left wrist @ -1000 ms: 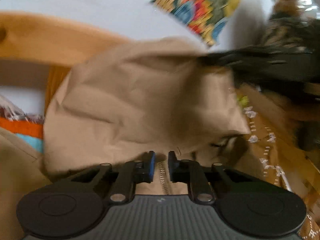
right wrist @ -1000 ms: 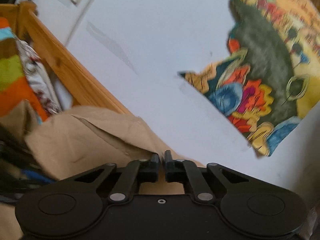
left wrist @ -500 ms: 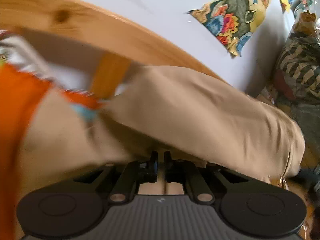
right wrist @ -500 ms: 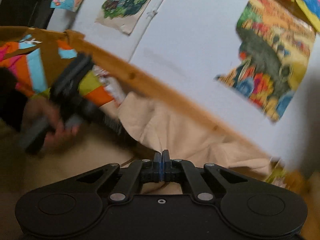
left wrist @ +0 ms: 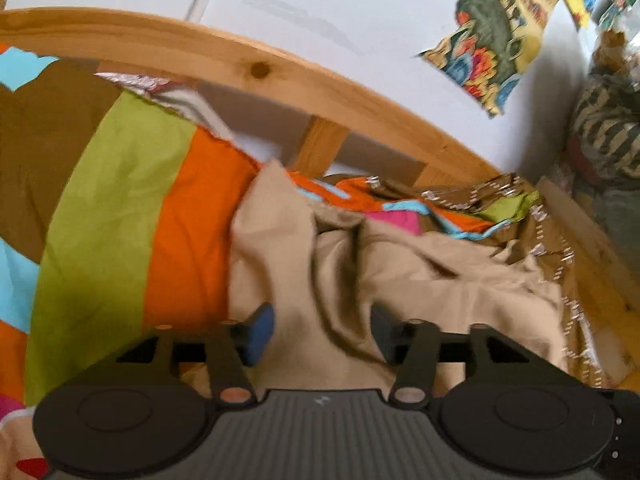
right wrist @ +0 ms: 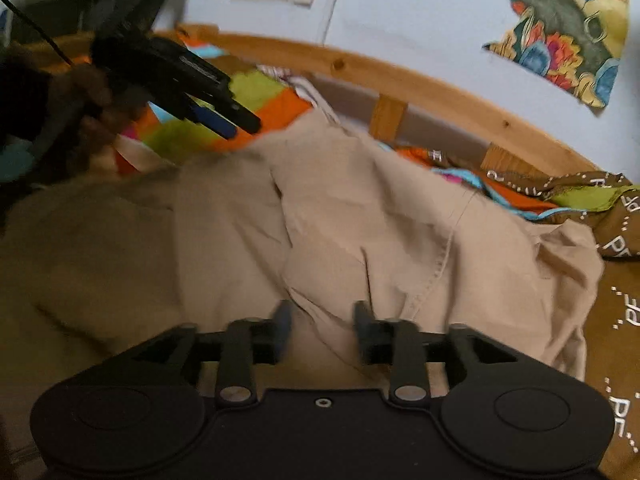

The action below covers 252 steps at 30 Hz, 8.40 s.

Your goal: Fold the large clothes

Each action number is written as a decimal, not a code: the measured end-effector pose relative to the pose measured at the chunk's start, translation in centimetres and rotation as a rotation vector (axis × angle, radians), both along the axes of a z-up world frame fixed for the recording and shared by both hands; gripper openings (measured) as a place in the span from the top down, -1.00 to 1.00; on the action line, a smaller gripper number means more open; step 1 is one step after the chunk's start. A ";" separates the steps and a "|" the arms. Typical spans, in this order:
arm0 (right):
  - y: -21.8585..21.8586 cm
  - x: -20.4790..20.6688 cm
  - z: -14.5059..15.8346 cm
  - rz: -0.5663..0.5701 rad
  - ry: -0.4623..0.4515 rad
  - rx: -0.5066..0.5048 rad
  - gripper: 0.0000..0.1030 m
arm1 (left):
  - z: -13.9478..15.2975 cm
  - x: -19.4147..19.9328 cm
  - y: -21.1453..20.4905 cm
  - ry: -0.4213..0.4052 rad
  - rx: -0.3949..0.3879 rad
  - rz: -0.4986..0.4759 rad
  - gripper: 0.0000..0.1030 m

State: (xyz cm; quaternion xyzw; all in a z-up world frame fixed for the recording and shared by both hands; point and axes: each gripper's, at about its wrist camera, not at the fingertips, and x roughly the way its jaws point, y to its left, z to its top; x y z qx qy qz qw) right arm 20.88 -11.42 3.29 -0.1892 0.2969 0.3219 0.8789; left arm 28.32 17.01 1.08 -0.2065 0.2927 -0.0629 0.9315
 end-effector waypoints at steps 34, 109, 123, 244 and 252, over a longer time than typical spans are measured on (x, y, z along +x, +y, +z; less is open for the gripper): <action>-8.1 8.9 -1.5 -0.493 -0.170 0.000 0.02 | -2.5 2.9 -0.7 0.098 -0.058 -0.029 0.30; -4.2 -19.2 -4.3 -0.088 0.002 -0.314 -0.98 | -3.7 -22.6 -12.7 0.197 0.427 -0.438 -0.99; -6.2 -14.8 0.1 -0.252 -0.008 0.100 0.55 | -3.3 -23.9 -15.7 0.114 0.552 -0.572 -0.99; -17.3 -12.3 0.2 -0.361 -0.074 0.024 -0.85 | 0.2 -20.4 0.6 0.127 0.198 -0.113 -0.92; -14.7 -9.9 -1.7 -0.325 -0.095 0.104 0.47 | 0.0 -19.9 1.0 0.113 0.198 -0.039 0.69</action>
